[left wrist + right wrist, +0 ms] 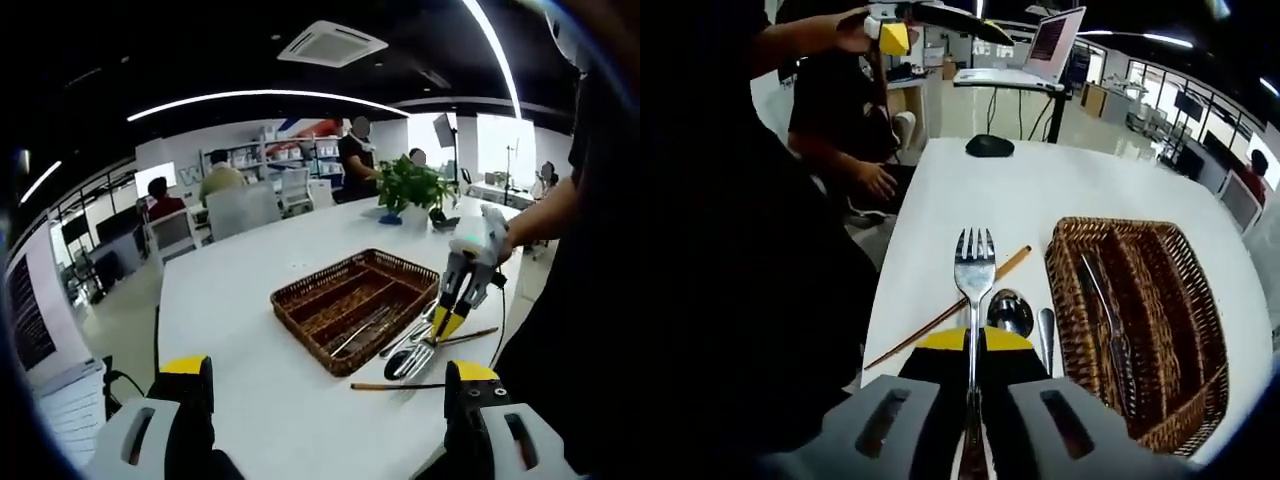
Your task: Arrange the knives, forks, and spoons in their matching storage slots by inserting each utensil handle-first until every utensil is classified and aligned in the correct compartment
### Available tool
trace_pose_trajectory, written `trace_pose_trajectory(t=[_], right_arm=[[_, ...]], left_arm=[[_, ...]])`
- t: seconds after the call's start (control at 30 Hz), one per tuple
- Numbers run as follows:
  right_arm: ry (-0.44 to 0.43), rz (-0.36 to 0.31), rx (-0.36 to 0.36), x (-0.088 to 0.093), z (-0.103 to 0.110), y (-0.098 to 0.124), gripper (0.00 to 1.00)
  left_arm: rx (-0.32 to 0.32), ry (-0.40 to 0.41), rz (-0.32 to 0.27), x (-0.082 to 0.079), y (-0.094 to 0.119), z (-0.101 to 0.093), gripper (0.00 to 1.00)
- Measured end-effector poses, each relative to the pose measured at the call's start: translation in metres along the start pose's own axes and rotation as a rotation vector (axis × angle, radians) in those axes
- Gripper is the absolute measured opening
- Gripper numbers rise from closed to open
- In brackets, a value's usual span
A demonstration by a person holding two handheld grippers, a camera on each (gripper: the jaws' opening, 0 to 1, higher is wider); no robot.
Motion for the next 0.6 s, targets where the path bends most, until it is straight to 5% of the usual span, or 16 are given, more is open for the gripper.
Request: trace_pose_trajectory(t=[0.6], right_arm=[[0.109,0.044,0.108,-0.074,-0.009,0.101,0.0]], left_arm=[[0.067,0.018,-0.001,-0.002,-0.013,-0.02,1.0]])
Point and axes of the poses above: the point that each gripper's makers call its tool centre point, and the gripper's own axes: y roughly backward along the fingers, z roughly to its left, x roughly out of its underside, the point moved 1 cm from there along y, roughly backward along the fingers, and after that the axes turned 6 degrees about -x, right-handed, at the moved point
